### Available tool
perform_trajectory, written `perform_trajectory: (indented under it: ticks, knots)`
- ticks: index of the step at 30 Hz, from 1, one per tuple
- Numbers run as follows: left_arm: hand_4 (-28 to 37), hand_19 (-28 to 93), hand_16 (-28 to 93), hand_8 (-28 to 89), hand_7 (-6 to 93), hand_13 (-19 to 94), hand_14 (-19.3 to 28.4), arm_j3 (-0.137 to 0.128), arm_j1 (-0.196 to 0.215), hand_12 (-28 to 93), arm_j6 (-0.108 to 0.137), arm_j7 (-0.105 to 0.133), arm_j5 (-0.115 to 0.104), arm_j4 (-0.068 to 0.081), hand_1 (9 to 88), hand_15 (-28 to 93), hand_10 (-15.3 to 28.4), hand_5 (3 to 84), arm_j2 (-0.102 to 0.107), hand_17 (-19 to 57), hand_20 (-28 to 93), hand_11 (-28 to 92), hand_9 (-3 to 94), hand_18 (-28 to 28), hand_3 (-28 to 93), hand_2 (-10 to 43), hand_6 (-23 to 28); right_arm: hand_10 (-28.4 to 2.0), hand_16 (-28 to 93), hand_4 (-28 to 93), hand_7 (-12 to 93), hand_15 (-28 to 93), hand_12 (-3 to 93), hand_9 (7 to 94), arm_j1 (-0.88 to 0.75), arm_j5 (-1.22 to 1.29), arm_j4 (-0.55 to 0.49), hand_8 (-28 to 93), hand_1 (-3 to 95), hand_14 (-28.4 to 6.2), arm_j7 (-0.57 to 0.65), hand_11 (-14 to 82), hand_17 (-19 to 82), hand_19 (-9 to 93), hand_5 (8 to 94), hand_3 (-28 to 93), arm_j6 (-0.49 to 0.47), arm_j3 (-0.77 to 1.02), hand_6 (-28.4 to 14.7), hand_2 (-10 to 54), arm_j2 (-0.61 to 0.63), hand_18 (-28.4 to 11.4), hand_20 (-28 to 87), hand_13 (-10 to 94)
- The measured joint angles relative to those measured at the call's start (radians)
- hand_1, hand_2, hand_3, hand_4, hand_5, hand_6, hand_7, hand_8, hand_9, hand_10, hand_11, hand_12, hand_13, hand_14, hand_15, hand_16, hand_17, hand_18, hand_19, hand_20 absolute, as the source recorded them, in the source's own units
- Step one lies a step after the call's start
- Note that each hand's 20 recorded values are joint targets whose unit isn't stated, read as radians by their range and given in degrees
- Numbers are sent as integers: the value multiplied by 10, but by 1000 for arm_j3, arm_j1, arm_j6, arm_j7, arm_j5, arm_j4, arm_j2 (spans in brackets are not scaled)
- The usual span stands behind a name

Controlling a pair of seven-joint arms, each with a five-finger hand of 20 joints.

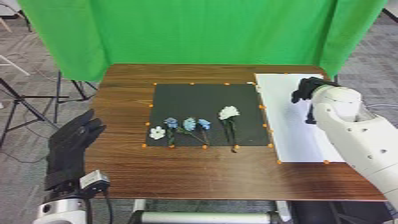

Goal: Arrange flowers

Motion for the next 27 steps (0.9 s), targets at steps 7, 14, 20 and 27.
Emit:
perform_trajectory:
  ticks: [7,14,20,27]
  knots:
    - [-191,599,-179,-111,161,250,273,3,-2,53,-3,-2,1,2,269,645,205,419,-1,-90,11,378,360,211,831,51,116,-204,130,-252,147,818,175,444,1,-3,6,-102,236,-121,18,152,264,830,462,878,-3,-3,-72,4,10,-224,57,587]
    - [-190,599,-180,-112,162,250,272,4,-4,53,-6,-6,2,3,268,645,205,418,-2,-90,11,377,360,211,834,50,116,-166,133,-274,187,799,169,552,-9,-24,7,-120,337,-96,20,219,280,838,542,880,-5,2,-52,-53,12,-206,53,623]
    - [-190,599,-180,-111,161,250,273,6,-7,54,-7,-9,4,3,269,645,205,418,-3,-91,11,378,359,211,834,50,115,-134,146,-281,235,779,171,647,-20,-76,7,-140,407,-74,15,274,301,846,611,859,-6,-13,-28,-72,22,-191,46,664]
    - [-189,599,-180,-112,161,250,273,6,-7,53,-8,-12,5,3,269,645,205,419,-5,-90,10,378,359,211,834,51,115,-70,188,-283,354,741,354,803,-23,-102,6,-33,522,-44,24,145,337,871,676,767,10,-32,-8,-95,37,-175,18,728]
